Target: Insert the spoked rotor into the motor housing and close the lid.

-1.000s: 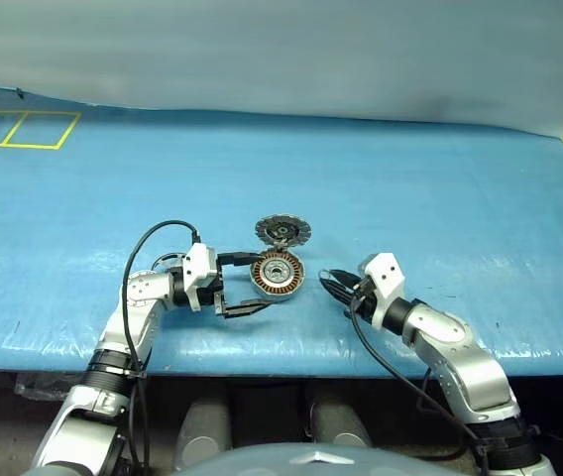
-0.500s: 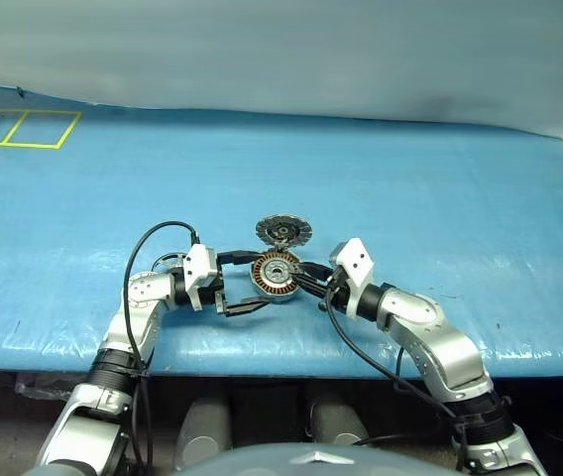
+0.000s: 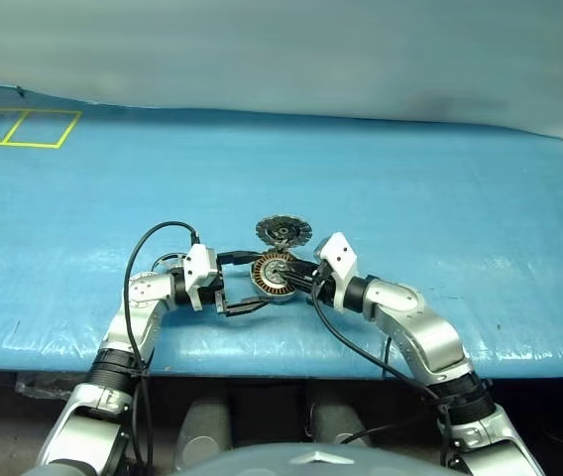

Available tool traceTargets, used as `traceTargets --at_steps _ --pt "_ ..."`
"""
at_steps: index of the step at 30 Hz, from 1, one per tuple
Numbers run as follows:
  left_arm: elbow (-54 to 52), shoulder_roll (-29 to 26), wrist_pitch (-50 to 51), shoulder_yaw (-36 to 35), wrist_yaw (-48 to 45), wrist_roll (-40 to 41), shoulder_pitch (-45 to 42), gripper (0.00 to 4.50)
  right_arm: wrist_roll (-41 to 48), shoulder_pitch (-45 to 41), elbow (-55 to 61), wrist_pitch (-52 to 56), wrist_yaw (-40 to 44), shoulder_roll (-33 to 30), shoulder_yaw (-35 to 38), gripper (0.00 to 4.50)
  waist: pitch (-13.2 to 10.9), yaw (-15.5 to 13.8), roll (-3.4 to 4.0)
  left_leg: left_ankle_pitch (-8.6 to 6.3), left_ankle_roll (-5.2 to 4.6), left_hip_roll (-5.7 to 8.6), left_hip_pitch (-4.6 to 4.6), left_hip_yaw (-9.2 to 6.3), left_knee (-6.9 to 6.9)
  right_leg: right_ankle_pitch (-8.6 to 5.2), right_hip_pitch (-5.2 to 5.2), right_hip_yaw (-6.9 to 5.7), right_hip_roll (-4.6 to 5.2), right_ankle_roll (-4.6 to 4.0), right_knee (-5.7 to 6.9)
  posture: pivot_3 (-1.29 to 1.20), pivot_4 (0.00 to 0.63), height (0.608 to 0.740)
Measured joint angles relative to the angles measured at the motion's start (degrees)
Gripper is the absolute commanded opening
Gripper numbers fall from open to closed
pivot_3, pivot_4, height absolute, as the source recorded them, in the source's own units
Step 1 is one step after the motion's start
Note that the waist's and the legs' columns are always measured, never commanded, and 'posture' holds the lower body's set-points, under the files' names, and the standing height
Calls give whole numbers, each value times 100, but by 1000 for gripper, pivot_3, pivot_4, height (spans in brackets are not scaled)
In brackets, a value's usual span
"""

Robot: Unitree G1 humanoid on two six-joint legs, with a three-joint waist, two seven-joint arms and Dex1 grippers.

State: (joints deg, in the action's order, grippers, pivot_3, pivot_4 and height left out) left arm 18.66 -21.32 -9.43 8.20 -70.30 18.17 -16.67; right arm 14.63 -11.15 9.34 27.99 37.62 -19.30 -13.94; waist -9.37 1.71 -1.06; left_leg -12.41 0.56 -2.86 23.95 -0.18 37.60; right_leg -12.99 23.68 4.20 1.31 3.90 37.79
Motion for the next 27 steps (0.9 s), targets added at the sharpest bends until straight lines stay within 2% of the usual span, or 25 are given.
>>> traceTargets --at_steps 27 --pt "1 -15 -13 0 156 -29 -1 4500 -79 -97 -104 -6 1 70 -149 774 0 31 0 0 0 -1 -1 -1 -2 -1 0 -1 0 -1 0 0 150 740"
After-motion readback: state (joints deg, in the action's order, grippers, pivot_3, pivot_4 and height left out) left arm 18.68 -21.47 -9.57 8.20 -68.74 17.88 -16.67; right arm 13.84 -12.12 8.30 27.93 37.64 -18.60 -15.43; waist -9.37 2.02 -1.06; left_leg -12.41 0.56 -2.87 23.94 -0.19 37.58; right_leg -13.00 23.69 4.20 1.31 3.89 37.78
